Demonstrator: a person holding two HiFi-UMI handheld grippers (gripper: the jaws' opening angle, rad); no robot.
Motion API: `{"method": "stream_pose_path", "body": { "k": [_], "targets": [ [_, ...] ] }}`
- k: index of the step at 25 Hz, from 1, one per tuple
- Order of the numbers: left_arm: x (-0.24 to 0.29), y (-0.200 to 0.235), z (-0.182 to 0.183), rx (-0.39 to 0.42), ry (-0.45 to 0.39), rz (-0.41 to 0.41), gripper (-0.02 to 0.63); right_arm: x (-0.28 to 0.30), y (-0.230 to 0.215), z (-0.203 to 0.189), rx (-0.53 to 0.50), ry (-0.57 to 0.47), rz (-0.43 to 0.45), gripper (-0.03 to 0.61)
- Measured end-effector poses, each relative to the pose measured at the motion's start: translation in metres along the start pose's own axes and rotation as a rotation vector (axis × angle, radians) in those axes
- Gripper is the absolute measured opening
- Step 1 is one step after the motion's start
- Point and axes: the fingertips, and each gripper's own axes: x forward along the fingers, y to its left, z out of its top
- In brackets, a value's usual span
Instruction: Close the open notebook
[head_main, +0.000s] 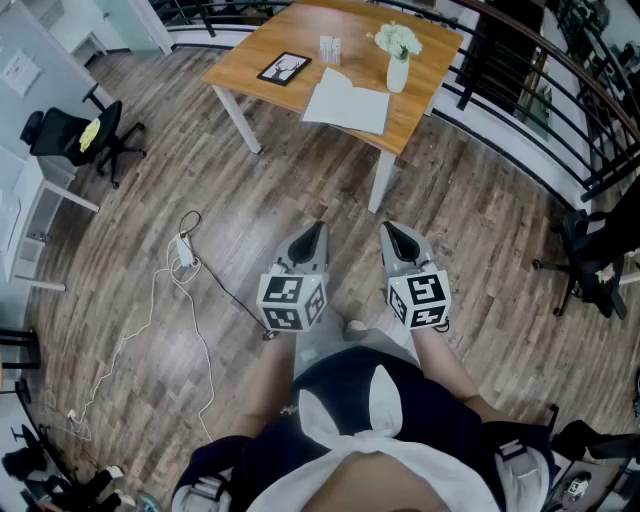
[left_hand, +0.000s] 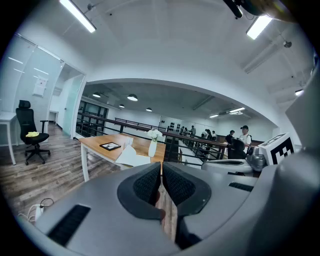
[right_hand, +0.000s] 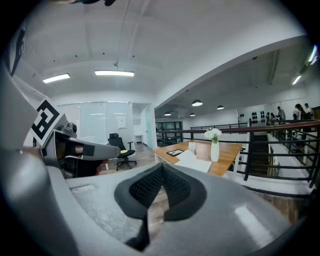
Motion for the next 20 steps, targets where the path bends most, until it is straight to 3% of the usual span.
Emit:
{"method": "stream_pose_path", "body": {
  "k": [11, 20],
  "targets": [
    [0.050, 0.025, -0.002, -0.020, 0.023, -0.016, 0.025, 0.046, -0.024, -0.005, 0.013, 0.012, -0.015, -0.003],
    [0.123, 0.087, 0.046, -0.030, -0.005, -0.036, 0.025, 0.133, -0.052, 0.027, -0.012, 0.005, -0.038, -0.002]
  ]
}}
